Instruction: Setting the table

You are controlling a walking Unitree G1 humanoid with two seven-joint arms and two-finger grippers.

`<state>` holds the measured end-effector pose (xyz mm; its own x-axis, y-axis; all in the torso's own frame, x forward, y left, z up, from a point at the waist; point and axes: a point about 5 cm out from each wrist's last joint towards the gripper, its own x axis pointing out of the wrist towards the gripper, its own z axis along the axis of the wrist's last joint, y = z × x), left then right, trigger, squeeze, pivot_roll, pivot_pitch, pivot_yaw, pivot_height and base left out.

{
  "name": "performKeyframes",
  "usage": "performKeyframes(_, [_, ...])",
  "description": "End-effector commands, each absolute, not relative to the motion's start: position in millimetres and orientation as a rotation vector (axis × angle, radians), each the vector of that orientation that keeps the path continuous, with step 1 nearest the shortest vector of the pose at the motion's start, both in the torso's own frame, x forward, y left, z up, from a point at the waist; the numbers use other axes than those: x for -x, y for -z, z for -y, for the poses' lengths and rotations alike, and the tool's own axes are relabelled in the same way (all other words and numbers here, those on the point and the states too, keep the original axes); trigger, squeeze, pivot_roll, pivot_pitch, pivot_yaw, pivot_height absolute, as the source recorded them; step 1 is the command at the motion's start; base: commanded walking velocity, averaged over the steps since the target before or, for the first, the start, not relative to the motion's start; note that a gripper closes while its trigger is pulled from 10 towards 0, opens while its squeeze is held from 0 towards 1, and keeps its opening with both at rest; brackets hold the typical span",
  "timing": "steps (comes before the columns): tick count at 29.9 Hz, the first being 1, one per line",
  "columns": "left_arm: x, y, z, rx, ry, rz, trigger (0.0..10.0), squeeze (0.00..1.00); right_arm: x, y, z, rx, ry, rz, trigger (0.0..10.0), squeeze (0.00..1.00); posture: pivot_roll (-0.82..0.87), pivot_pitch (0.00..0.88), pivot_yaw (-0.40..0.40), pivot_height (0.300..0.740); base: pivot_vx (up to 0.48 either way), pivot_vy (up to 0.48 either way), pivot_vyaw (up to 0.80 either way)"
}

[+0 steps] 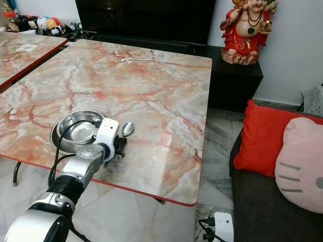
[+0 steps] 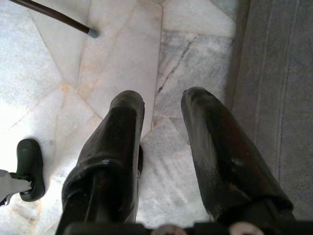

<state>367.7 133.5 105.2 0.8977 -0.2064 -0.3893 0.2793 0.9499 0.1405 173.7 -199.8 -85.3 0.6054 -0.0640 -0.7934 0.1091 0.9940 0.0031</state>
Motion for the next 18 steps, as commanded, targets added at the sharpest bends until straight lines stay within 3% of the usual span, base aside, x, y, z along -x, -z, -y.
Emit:
performKeyframes(1, [-370.6,-109.8,-132.4,-0.231,0.257,-0.364,10.0,0.58,-172.3,85.8,200.9,-0.051,0.100,-0.923,10.0,0.00,0.09,0.000,-0.048,0.740,0.000,0.000,0.00])
performKeyframes(3, [-370.7,-109.9,-132.5,-0.232,0.255,-0.364,10.0,0.57,-172.3,85.8,200.9,-0.051,0.100,-0.923,10.0,0.00,0.09,0.000,-0.048,0.740,0.000,0.000,0.00])
performKeyframes(4, [-370.8,-110.1,-132.6,-0.234,0.253,-0.363,10.0,0.39,-172.3,85.8,200.9,-0.051,0.100,-0.923,10.0,0.00,0.09,0.000,-0.048,0.740,0.000,0.000,0.00])
performKeyframes(5, [-370.9,-110.2,-132.5,-0.235,0.252,-0.362,10.0,0.29,-172.3,85.8,200.9,-0.051,0.100,-0.923,10.0,0.00,0.09,0.000,-0.048,0.740,0.000,0.000,0.00])
performKeyframes(6, [-371.0,-110.7,-132.3,-0.236,0.252,-0.361,10.0,0.00,-172.3,85.8,200.9,-0.051,0.100,-0.923,10.0,0.00,0.09,0.000,-0.048,0.740,0.000,0.000,0.00])
performKeyframes(18, [-371.8,-116.0,-126.0,-0.219,0.275,-0.330,10.0,0.00,-172.3,85.8,201.0,-0.049,0.099,-0.924,10.0,0.00,0.09,0.000,-0.048,0.740,0.000,0.000,0.00])
